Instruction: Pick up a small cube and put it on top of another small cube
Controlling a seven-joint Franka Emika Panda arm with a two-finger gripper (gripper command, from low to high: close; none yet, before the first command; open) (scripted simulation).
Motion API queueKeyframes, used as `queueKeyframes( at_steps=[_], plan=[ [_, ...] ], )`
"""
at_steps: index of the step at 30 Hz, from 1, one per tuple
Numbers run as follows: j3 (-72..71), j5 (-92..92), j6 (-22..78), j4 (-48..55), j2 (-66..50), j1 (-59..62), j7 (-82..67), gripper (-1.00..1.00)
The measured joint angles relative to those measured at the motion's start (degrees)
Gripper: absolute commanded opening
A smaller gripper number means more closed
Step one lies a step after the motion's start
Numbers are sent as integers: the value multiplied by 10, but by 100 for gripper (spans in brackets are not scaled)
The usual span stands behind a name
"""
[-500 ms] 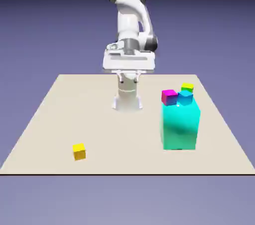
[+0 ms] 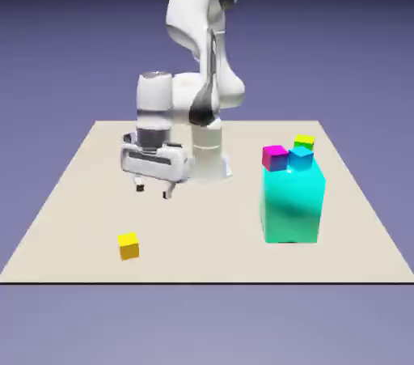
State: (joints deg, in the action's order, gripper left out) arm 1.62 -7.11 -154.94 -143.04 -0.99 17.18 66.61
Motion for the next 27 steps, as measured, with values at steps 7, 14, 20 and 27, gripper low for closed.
queueKeyframes(
  at_steps=[7, 14, 20, 27],
  plan=[
    [7, -31, 82, 78, -145, 75, 104, 0],
    [-12, -58, 6, 98, -264, 95, 101, -100],
    [5, -39, 80, 90, -181, 87, 116, -100],
    [-95, -50, 224, 92, -36, -28, 72, -100]
  ],
)
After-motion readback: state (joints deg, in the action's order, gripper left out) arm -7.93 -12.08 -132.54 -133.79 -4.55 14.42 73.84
